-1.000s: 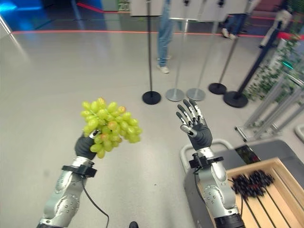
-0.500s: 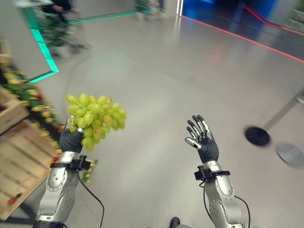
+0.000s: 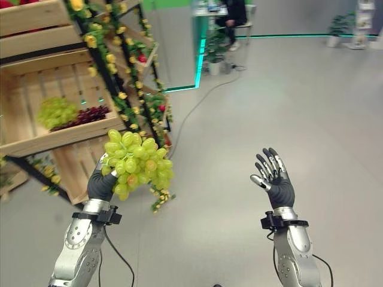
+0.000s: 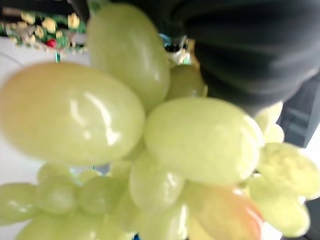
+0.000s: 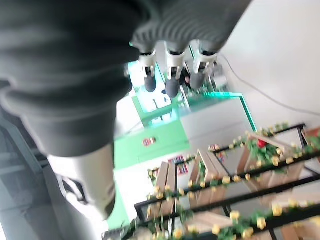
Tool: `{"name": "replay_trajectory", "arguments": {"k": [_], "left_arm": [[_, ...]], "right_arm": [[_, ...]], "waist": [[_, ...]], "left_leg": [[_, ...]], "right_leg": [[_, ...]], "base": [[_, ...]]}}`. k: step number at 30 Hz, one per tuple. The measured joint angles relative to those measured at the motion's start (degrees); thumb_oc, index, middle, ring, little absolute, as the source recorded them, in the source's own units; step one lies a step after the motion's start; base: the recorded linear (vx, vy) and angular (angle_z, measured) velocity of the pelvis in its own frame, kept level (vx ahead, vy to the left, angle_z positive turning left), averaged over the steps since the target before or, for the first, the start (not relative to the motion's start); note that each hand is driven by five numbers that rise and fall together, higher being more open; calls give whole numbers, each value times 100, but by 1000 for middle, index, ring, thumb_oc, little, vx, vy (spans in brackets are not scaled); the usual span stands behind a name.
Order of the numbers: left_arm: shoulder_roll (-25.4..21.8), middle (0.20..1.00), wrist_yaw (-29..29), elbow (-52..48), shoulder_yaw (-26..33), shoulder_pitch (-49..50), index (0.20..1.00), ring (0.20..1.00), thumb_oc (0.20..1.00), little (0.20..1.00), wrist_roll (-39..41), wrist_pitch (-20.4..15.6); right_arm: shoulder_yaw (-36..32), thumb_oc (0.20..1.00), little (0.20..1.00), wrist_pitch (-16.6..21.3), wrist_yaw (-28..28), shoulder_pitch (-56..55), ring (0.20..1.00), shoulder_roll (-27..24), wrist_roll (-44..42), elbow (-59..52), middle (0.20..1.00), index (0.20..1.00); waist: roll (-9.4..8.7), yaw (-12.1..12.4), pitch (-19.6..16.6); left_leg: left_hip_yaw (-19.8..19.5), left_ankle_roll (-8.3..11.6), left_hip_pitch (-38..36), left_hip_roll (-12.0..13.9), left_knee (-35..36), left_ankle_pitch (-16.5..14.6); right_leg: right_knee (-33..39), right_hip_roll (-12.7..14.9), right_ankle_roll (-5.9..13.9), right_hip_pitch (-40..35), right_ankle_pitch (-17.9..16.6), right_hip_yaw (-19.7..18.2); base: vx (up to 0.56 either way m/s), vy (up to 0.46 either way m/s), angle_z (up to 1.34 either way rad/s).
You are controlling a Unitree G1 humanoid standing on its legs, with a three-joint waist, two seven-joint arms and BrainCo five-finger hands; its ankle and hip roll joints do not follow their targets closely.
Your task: Pick up the fruits from the basket on one side to the basket on the other side
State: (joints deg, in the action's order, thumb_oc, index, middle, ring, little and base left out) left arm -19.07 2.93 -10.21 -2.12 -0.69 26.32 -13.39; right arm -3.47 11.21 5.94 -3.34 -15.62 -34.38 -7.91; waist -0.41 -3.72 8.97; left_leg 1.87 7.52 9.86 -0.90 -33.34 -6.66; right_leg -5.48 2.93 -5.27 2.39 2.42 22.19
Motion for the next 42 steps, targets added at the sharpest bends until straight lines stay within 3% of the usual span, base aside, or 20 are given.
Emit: {"name": "replay_trajectory", "arguments": {"k": [2,3,4,5,7,9,10,11,12,13,15,19,26,37,38,39,41,42], "left_arm": [[-50,200,-9,-135,4,4,200,200,200,200,39,-15],[-70,200,11,-132,-15,-20,200,200,200,200,30,3],[-70,200,28,-136,-22,-44,200,200,200,200,30,17],[-88,200,27,-142,-23,-62,200,200,200,200,30,23],[-97,200,-8,-161,-13,-90,200,200,200,200,33,21],[-100,200,-32,-160,-11,-70,200,200,200,200,27,23],[-87,200,-64,-158,-13,-54,200,200,200,200,16,23],[-82,200,-73,-146,-13,-62,200,200,200,200,-11,21],[-68,200,-89,-139,-11,-103,200,200,200,200,-64,22],[-39,200,-91,-147,-5,-95,200,200,200,200,-80,21],[-52,200,-140,-149,19,-19,200,200,200,200,-81,23],[-82,200,-186,-153,133,47,200,200,200,200,-82,22],[-130,200,-183,-156,116,72,200,200,200,200,-85,23],[-131,200,-255,-155,341,83,200,200,200,200,-138,22],[-130,200,-263,-154,341,79,200,200,200,200,-144,22],[-109,200,-255,-145,323,63,200,200,200,200,-222,22],[-136,200,-246,-138,313,5,200,200,200,200,-310,21],[-157,200,-258,-54,249,-215,200,200,200,200,-311,21]], "right_arm": [[150,1000,1000,54,-115,117,1000,87,-1,-86,1000,1000],[159,1000,1000,95,-144,95,1000,109,-1,-96,1000,1000],[195,1000,1000,104,-165,76,1000,99,18,-102,1000,1000],[199,1000,1000,110,-197,47,1000,101,87,-111,1000,1000],[191,1000,1000,123,-255,5,1000,76,221,-117,1000,1000],[188,1000,1000,135,-275,12,1000,39,249,-116,1000,1000],[181,1000,1000,137,-278,10,1000,-61,319,-98,1000,1000],[173,1000,1000,139,-279,-10,1000,-94,356,-71,1000,1000],[176,1000,1000,137,-283,-81,1000,-87,363,-64,1000,1000],[189,1000,1000,129,-278,-224,1000,-80,438,-76,1000,1000],[186,1000,1000,125,-274,-220,1000,-69,489,-77,1000,1000],[198,1000,1000,119,-281,-86,1000,-24,622,-75,1000,1000],[195,1000,1000,120,-408,46,1000,109,904,-73,1000,1000],[181,1000,1000,110,-372,45,1000,86,1020,-24,1000,1000],[146,1000,1000,106,-365,35,1000,86,1027,-3,1000,1000],[-3,1000,1000,94,-372,35,1000,66,1076,48,1000,1000],[-123,1000,1000,94,-401,33,1000,74,1107,43,1000,1000],[-168,1000,1000,102,-440,67,1000,53,1130,39,1000,1000]], "waist": [[-52,6,36],[-64,-101,39],[-65,-188,77],[-66,-238,68],[-23,-282,68],[118,-131,84],[378,-18,69],[495,-19,46],[469,-46,57],[362,7,29],[310,152,-3],[256,341,-31],[128,333,-116],[86,450,-253],[79,436,-256],[108,360,-249],[127,249,-244],[124,147,-195]], "left_leg": [[1070,-71,-356,895,1565,32],[1292,28,-439,1025,1955,116],[1436,73,-537,1387,2471,271],[1778,161,-619,1550,2635,356],[2101,58,-759,1757,2910,532],[1912,-93,-1006,1653,3098,660],[1455,-183,-1243,1404,3270,916],[1455,64,-1332,1360,3378,827],[1360,156,-1335,1282,3388,857],[1341,11,-1365,1059,3396,825],[1352,-108,-1382,890,3385,757],[1248,-252,-1373,673,3402,709],[1210,-330,-1347,533,3447,677],[1087,-348,-1310,464,3472,670],[1068,-373,-1293,424,3455,648],[1047,-523,-1194,342,3353,524],[1058,-649,-1174,210,3272,479],[989,-796,-1062,94,2997,293]], "right_leg": [[178,41,-38,-78,-8,573],[238,28,-26,-129,-7,724],[297,87,64,-223,47,1012],[353,77,94,-269,56,1194],[367,99,158,-360,-1,1366],[387,76,245,-405,-53,1252],[316,50,384,-435,-71,1183],[214,71,475,-432,-44,1161],[68,163,581,-411,2,1033],[3,352,756,-413,32,680],[26,499,895,-440,4,479],[178,658,1072,-576,-74,449],[268,759,1166,-611,-118,474],[132,808,1198,-558,-65,512],[-6,874,1220,-519,-12,507],[-678,1142,1347,-267,132,505],[-1428,1452,1399,-1,147,488],[-2540,1953,1447,458,17,447]], "base": [[57,-48,94],[95,5,114],[31,5,114],[26,11,103],[23,67,60],[92,126,-13],[104,136,-19],[107,127,9],[118,133,49],[121,153,49],[114,147,28],[91,149,23],[63,108,5],[43,95,3],[54,284,27],[65,298,39],[113,235,42],[184,108,34]]}}
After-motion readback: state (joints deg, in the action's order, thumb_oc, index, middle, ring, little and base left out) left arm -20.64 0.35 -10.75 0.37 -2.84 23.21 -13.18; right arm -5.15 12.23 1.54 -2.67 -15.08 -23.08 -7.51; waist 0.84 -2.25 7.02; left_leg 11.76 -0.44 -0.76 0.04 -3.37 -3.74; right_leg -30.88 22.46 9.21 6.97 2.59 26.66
